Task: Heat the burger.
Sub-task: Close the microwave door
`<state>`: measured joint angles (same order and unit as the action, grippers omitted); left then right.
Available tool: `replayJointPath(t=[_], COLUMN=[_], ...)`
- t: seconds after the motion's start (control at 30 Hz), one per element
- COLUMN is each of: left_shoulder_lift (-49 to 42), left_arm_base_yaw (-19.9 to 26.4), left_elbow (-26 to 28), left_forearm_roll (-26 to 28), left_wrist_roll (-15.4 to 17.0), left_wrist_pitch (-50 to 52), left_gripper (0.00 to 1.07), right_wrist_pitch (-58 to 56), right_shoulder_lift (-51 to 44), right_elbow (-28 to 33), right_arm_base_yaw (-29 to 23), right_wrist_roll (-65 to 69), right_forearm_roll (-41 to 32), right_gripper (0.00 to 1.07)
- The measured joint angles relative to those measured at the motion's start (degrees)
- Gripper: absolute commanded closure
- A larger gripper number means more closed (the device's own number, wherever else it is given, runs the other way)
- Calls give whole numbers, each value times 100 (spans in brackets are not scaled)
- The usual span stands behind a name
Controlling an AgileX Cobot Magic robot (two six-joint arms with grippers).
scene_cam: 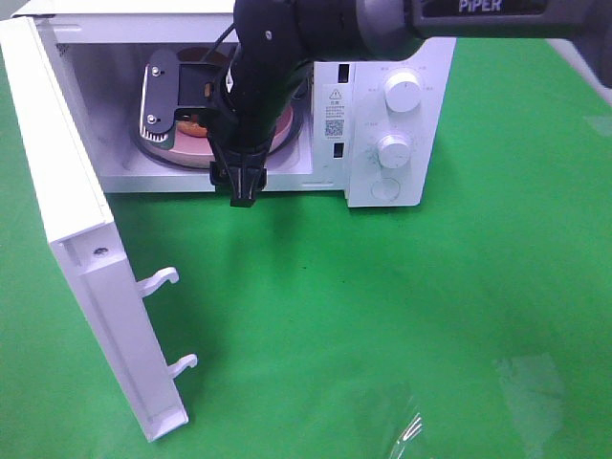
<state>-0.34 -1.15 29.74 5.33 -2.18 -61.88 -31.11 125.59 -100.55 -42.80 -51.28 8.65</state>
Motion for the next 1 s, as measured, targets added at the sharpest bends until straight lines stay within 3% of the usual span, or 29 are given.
replayJointPath(t=[0.5, 1.0], left_shoulder_lift=[0, 0], left_arm_base_yaw=[0, 0], left_elbow=[0, 0], left_forearm_roll=[0, 0], left_wrist_roll=[0, 0], left_wrist_pitch=[0, 0], left_gripper=[10, 10], right_wrist_pitch=[900, 1008], right_shoulder_lift=[-1478, -3392], right_elbow=[2240, 3994], right_arm_base_yaw=[57, 132], right_wrist_roll=[367, 2716], right_forearm_roll=[40, 52], right_gripper=[32, 32])
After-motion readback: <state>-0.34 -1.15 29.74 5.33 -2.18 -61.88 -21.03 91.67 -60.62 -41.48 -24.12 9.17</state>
